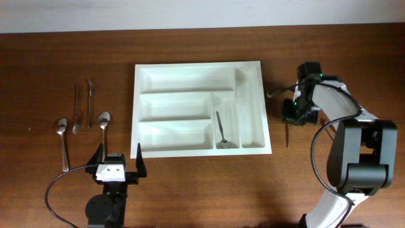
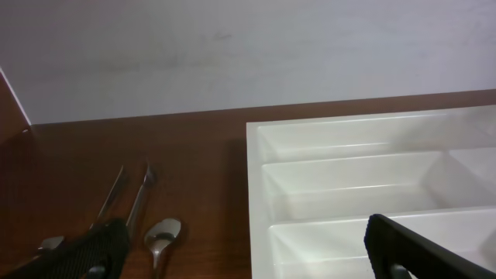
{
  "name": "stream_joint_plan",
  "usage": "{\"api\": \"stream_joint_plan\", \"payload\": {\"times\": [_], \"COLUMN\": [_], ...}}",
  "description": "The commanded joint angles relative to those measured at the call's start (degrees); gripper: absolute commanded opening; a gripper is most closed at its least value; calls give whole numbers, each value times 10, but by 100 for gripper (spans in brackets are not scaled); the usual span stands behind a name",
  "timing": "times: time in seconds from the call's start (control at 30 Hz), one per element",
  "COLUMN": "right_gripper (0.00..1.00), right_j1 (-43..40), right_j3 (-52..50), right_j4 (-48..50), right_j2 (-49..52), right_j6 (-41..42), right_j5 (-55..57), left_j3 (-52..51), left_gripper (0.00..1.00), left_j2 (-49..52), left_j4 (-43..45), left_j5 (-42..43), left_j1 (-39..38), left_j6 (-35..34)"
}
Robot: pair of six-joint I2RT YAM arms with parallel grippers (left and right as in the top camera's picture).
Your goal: Pack container
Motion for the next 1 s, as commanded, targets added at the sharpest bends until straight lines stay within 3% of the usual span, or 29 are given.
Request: {"api": "stream_joint_plan", "payload": {"times": [0.0, 0.2, 0.37, 0.4, 0.43, 0.47, 0.6, 0.67, 0.97], "right_gripper": [4, 4, 4, 7, 20, 28, 47, 51, 50], "right_j1": [1, 7, 16, 16, 17, 17, 16, 16, 17], "right_j3": [86, 183, 204, 203, 200, 197, 162, 127, -31], "right_j4": [-40, -114, -141, -145, -149, -149, -139, -116, 4], "right_j2": [-27, -27, -27, -26, -26, -26, -26, -26, -26], "right_j6": [7, 7, 7, 7, 7, 6, 4, 4, 2], "right_j5": [0, -2, -2, -2, -2, -2, 9, 16, 7], "left_j3": [-2, -2, -2, -2, -2, -2, -2, -2, -2], "left_gripper": [99, 99, 99, 99, 99, 99, 99, 99, 99], "left_j2": [-4, -4, -4, -4, -4, -4, -4, -4, -4], "left_j4": [1, 1, 1, 1, 1, 1, 1, 1, 1], "left_j5": [-6, -6, -6, -6, -6, -6, -6, -6, -6], "left_j1": [2, 2, 2, 2, 2, 2, 2, 2, 2], "left_j6": [9, 9, 9, 9, 9, 9, 9, 9, 9]}}
